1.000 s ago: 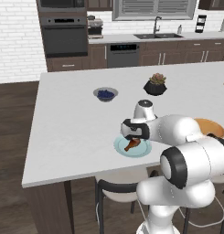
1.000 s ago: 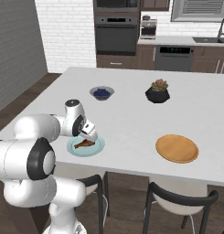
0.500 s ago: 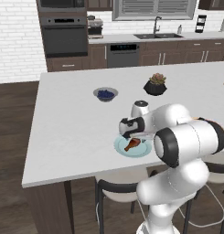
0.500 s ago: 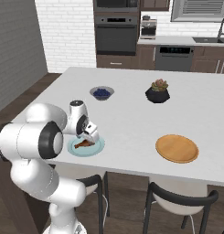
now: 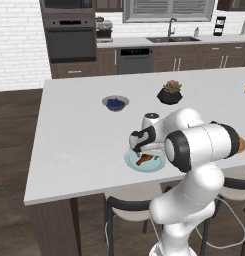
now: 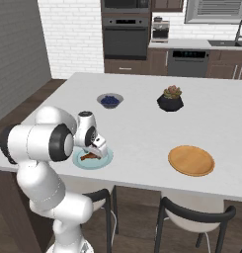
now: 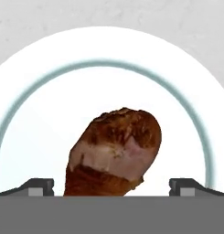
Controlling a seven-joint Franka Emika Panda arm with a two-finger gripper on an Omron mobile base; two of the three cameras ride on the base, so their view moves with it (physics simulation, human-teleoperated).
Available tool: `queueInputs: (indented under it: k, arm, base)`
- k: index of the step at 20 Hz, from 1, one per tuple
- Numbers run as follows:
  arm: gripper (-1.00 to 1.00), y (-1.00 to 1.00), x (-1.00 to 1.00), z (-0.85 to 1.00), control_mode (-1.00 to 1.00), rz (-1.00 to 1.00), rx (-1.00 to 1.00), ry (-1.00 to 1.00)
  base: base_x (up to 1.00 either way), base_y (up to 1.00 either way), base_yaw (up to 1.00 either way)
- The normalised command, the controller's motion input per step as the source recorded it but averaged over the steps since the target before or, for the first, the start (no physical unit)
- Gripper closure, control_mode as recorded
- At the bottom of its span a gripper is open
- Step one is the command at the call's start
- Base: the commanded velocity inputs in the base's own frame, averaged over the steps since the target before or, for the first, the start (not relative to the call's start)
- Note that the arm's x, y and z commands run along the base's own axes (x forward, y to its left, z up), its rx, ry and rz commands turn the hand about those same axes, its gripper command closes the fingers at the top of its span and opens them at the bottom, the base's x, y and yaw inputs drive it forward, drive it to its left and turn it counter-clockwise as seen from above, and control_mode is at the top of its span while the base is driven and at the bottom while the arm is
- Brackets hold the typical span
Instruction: Pick the chicken drumstick and avocado from their plates and place them in the bowl. Then put the bowl in the fridge.
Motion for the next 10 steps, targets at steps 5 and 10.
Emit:
queueInputs:
  k: [5,10]
  arm:
    - [-1.00,0.00,0.20,-0.06,-1.00,0.00,0.00,0.02]
    - [-1.00,0.00,0.06,-0.21,-1.00,0.00,0.00,0.08]
  base:
    - [0.00,0.00,0.00]
    - [0.00,0.00,0.00]
